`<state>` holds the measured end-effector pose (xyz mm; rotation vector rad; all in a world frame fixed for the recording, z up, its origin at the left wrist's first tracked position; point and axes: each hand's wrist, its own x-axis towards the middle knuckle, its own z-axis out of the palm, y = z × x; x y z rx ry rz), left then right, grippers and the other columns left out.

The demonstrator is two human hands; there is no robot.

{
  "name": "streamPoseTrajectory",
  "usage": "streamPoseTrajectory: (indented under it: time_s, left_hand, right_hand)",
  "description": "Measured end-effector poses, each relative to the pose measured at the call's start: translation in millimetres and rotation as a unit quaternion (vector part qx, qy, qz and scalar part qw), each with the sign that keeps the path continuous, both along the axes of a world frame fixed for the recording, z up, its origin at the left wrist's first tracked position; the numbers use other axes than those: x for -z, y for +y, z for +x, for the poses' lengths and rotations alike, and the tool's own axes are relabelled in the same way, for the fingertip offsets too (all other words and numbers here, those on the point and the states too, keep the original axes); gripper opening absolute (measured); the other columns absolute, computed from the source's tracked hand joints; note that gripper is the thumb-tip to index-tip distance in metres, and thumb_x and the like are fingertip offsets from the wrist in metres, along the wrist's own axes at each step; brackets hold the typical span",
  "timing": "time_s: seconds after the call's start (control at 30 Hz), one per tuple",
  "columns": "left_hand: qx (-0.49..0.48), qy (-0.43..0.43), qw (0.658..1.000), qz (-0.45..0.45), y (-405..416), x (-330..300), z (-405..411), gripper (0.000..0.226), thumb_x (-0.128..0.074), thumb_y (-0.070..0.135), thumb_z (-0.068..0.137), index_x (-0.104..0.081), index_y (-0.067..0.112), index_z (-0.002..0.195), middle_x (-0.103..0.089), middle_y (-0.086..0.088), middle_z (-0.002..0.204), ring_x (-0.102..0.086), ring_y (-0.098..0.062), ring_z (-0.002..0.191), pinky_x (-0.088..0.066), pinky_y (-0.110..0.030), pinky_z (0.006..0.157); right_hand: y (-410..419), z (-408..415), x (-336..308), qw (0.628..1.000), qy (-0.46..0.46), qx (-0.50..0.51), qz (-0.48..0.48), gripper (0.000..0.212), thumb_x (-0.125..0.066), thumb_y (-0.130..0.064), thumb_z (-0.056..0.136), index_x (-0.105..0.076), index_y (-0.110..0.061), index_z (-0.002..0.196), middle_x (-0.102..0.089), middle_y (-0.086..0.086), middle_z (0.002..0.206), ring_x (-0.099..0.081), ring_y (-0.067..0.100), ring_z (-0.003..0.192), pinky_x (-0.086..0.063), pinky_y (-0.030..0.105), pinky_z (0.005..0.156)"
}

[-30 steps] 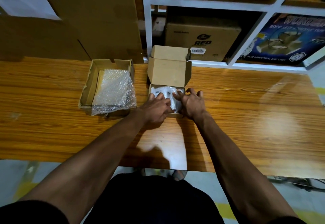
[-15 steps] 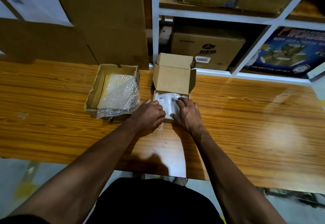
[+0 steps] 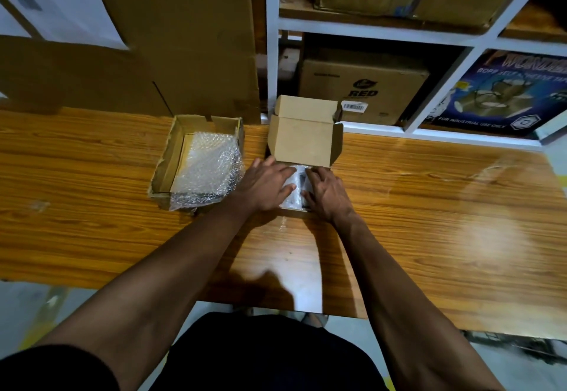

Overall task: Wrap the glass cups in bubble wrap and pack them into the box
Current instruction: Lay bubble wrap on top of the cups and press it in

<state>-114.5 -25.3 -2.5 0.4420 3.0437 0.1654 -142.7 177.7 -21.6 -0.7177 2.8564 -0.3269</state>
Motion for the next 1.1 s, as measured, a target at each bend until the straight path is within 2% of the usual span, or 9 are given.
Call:
streamPoseTrajectory:
  time_s: [0.1, 0.4, 0.57, 0.67, 0.77, 0.87, 1.0, 1.1]
  left_hand:
    - [0.0, -0.046, 0.999, -0.029, 11, 2, -8, 0.061, -0.035, 0.053, 0.108, -0.037, 0.021, 0.16, -0.047, -0.002, 0.16, -0.039, -0.028, 0.14, -0.033, -0.05, 0.109]
    - [-0.029, -0.108, 0.992, -0.052, 23, 3, -25, 0.054, -0.035, 0.051, 0.106, -0.043, 0.029, 0.155, -0.051, 0.002, 0.149, -0.034, -0.028, 0.133, -0.028, -0.051, 0.099]
    - [-0.021, -0.045, 0.998, -0.044, 7, -2, -22, 0.045, -0.045, 0.044, 0.101, -0.056, 0.025, 0.14, -0.059, 0.002, 0.139, -0.039, -0.026, 0.128, -0.031, -0.049, 0.099]
    - [-0.048, -0.056, 0.996, -0.054, -7, 5, -16, 0.059, -0.045, 0.055, 0.1, -0.048, 0.026, 0.15, -0.054, -0.001, 0.147, -0.037, -0.03, 0.135, -0.029, -0.054, 0.107]
    - [-0.066, -0.093, 0.992, -0.062, -11, 15, -13, 0.067, -0.036, 0.064, 0.102, -0.036, 0.031, 0.16, -0.048, 0.004, 0.157, -0.03, -0.034, 0.141, -0.023, -0.059, 0.112]
    - [-0.058, -0.089, 0.99, -0.089, -7, 10, -15, 0.065, -0.034, 0.062, 0.102, -0.044, 0.026, 0.155, -0.052, 0.003, 0.153, -0.033, -0.033, 0.138, -0.025, -0.057, 0.109]
    - [-0.046, -0.028, 0.994, -0.092, 0, 8, -7, 0.06, -0.037, 0.058, 0.1, -0.049, 0.025, 0.149, -0.058, 0.0, 0.145, -0.041, -0.028, 0.128, -0.033, -0.051, 0.101]
    - [-0.059, -0.048, 0.994, -0.072, 2, 17, 6, 0.061, -0.031, 0.06, 0.104, -0.042, 0.032, 0.157, -0.049, 0.001, 0.157, -0.036, -0.032, 0.138, -0.027, -0.057, 0.108]
  right_hand:
    - [-4, -4, 0, 0.999, -0.004, -0.001, 0.043, 0.067, -0.059, -0.043, 0.1, -0.039, -0.013, 0.157, -0.043, 0.012, 0.152, -0.041, 0.033, 0.137, -0.037, 0.048, 0.106]
    - [-12, -12, -2, 0.997, -0.025, 0.016, 0.074, 0.055, -0.055, -0.045, 0.099, -0.042, -0.021, 0.148, -0.048, 0.003, 0.15, -0.037, 0.026, 0.141, -0.032, 0.057, 0.108]
    - [-3, -7, -5, 0.997, 0.003, 0.032, 0.063, 0.054, -0.052, -0.047, 0.101, -0.044, -0.018, 0.145, -0.049, 0.008, 0.146, -0.043, 0.029, 0.137, -0.028, 0.057, 0.111]
    - [6, -1, -5, 0.993, -0.003, 0.055, 0.107, 0.065, -0.046, -0.059, 0.101, -0.038, -0.02, 0.152, -0.043, 0.006, 0.155, -0.029, 0.036, 0.146, -0.025, 0.059, 0.114]
    - [5, 1, -5, 0.989, -0.017, 0.064, 0.134, 0.07, -0.045, -0.064, 0.099, -0.033, -0.022, 0.154, -0.039, 0.005, 0.16, -0.021, 0.042, 0.15, -0.022, 0.06, 0.115]
    - [-2, -2, -10, 0.987, -0.027, 0.062, 0.148, 0.067, -0.047, -0.063, 0.099, -0.037, -0.02, 0.15, -0.043, 0.006, 0.157, -0.022, 0.04, 0.149, -0.023, 0.059, 0.114]
    - [2, 4, -13, 0.989, 0.008, 0.068, 0.134, 0.058, -0.047, -0.057, 0.101, -0.043, -0.019, 0.146, -0.051, 0.005, 0.152, -0.026, 0.035, 0.147, -0.023, 0.056, 0.113]
    - [7, 13, -8, 0.989, -0.008, 0.081, 0.122, 0.064, -0.041, -0.057, 0.105, -0.035, -0.02, 0.157, -0.046, 0.004, 0.16, -0.013, 0.036, 0.157, -0.012, 0.062, 0.12]
